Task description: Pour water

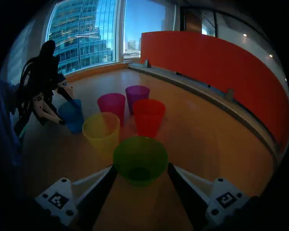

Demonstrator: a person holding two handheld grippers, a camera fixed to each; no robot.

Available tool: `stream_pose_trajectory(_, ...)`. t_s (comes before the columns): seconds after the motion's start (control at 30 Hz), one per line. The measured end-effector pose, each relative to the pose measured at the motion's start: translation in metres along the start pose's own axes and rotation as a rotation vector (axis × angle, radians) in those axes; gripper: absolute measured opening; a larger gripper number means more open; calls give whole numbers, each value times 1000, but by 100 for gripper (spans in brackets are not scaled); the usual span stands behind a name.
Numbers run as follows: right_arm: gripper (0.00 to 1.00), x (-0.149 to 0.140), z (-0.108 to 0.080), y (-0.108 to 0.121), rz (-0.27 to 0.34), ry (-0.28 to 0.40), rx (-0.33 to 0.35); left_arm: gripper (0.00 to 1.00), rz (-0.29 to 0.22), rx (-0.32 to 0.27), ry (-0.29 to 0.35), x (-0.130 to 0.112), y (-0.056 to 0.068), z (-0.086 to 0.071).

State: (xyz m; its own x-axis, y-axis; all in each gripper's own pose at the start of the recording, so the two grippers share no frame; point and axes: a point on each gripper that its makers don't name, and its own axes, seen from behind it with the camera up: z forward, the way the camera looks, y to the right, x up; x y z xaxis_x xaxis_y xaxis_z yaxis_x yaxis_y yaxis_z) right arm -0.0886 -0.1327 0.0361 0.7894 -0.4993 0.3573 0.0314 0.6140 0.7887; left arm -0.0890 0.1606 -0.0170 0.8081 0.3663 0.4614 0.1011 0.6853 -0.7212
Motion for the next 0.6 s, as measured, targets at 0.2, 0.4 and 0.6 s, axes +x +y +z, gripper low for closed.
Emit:
stream_pose_trajectory(0.2,100,3,3,0,-6,4,3,93,3,-6,8,3,2,6)
stream_pose_trajectory(0.4,100,5,4,0,-6,7,3,93,-2,-21,14,5,6,10)
stream_pose_trajectory(0.6,100,5,5,0,-7,8,4,91,5,-18,20,6,4,12)
